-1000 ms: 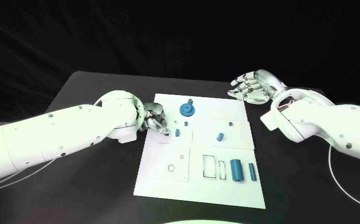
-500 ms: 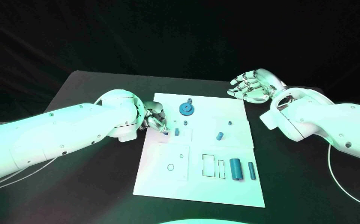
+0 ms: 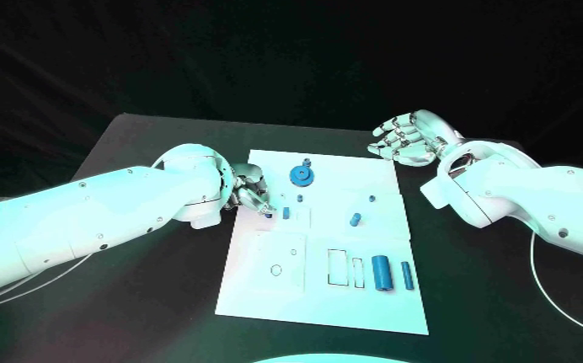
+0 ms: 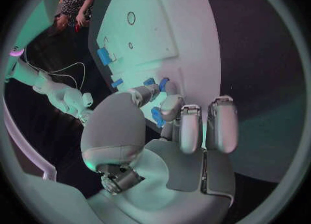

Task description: Assemble the parts on the task board

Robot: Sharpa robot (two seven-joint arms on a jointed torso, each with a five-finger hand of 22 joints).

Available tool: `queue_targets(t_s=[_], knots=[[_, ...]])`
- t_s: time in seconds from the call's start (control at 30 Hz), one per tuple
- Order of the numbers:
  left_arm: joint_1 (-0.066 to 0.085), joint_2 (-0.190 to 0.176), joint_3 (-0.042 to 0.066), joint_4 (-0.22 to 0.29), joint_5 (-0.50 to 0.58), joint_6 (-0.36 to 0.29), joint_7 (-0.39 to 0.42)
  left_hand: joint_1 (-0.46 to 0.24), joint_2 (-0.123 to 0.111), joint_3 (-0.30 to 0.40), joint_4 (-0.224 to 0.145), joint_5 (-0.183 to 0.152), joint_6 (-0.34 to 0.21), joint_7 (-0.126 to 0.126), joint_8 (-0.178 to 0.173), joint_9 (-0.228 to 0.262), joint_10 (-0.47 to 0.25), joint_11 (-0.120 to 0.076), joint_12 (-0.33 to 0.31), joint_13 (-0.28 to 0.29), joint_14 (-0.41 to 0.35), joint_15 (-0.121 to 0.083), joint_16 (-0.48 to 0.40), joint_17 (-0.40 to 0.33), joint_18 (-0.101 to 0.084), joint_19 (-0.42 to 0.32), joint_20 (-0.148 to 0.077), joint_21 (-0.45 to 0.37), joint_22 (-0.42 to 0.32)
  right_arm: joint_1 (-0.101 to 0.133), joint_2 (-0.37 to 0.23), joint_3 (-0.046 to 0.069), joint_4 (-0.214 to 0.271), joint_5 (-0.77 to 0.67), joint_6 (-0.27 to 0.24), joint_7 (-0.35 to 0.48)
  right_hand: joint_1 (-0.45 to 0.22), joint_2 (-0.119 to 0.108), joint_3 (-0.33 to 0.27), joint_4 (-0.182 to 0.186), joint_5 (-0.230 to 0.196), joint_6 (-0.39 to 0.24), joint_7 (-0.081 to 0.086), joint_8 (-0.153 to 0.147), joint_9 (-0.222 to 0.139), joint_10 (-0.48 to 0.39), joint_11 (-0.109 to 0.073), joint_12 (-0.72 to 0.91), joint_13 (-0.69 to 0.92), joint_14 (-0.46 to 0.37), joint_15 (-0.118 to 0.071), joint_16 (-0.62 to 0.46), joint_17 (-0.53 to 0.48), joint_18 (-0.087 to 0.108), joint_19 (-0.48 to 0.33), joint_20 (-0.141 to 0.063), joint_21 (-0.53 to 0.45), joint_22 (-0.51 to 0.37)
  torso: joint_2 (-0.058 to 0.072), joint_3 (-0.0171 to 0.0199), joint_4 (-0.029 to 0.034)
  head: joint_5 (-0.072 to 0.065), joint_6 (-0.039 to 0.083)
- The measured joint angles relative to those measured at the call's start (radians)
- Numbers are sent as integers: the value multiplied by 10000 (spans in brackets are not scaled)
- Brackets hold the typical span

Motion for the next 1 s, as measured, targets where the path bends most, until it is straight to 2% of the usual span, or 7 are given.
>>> queue_targets(t_s=[0.2, 0.47, 0.77, 0.83, 1.0], knots=[[1, 1, 0, -12, -4, 35, 0, -74, -37, -237, 102, 0, 36, -36, -32, 1, 0, 0, 0, 12, 0, 0, 0, 0, 0, 0, 0, 0, 0, 0, -1, 0, -2, 0, 0, 1, 0, 0, 0, 0, 0, 0, 0, 39, -8, 0, 0, 0, -15, 0, 0, 0, -10, 0, 0, 0, 0, -21, -4, 0, -1, 11, -5], [-4, 8, -4, -62, -7, 51, 0, -212, -23, -611, 361, 1, 70, -72, -41, -11, -1, 1, -1, 17, -1, 1, 0, 0, 0, 20, -20, 0, 0, 0, -3, 0, -2, 0, 0, 2, 0, 0, 0, 0, 0, 0, 0, 38, -8, 0, 0, 0, -15, 0, 0, 0, -10, 0, 0, 0, 0, -31, -4, 2, -5, 12, -7], [-5, 19, -6, -146, -8, 53, 0, -329, -118, -1147, 729, -37, 109, -42, -89, -20, -1, 1, -3, 18, -1, 1, 0, 0, 0, 19, -19, 0, 0, 0, -11, 0, 0, 0, 1, 3, -2, -2, -69, 70, 0, 0, 0, 38, -42, 0, 0, 0, -97, 0, 0, -78, -54, 0, 0, 0, 0, -126, -3, 6, -5, 1, -7], [-5, 19, -6, -162, -8, 52, 0, -329, -118, -1248, 808, -37, 109, -42, -89, -20, -1, 1, -3, 16, -1, 1, 0, 0, 1, 19, -19, 0, 0, 0, -11, 0, 1, 0, 2, 3, -84, -84, -112, 112, 0, -43, -31, 45, -61, 0, 0, 0, -141, -22, 22, -119, -81, 0, -16, 16, 0, -193, -3, 6, -5, -3, -7], [-6, 20, -7, -200, -8, 50, 2, -329, -118, -1377, 881, -37, 109, -42, -89, -20, -2, 2, -4, 16, -1, 1, 0, 0, 0, 19, -19, 0, 0, 0, -13, 0, 2, 0, 4, 3, -110, -103, -226, 141, 0, -68, -5, 78, -92, -38, 37, 0, -230, -37, 37, -183, -130, 0, -37, 37, 0, -326, -1, 7, -6, -12, -7]])
